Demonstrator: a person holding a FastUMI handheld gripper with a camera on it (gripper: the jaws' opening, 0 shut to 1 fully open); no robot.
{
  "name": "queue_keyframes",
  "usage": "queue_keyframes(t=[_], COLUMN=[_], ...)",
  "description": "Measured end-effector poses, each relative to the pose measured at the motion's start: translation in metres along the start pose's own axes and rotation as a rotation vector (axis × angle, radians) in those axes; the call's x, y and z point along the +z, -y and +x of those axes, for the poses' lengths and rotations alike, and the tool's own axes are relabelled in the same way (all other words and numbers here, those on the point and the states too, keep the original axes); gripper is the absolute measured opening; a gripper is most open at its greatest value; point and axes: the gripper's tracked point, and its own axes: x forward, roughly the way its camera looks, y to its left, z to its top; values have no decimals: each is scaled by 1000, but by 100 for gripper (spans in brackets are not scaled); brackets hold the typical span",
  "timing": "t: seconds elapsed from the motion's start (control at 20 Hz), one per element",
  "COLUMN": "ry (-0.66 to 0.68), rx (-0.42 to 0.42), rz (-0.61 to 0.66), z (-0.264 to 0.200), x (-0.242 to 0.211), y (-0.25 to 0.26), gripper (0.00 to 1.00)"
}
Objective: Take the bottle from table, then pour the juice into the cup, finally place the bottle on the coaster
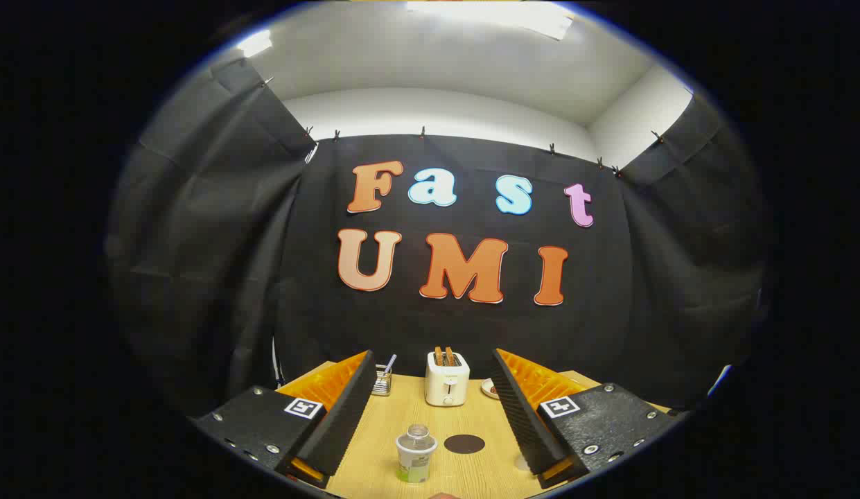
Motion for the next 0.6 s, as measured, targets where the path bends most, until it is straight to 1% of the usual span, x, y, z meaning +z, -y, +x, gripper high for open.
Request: queue_keyframes(t=[0.35,0.6], ry=[-3,-4], rx=[29,54], rz=[28,74], z=[1,4], x=[10,18], y=[-7,-11], gripper=[98,98])
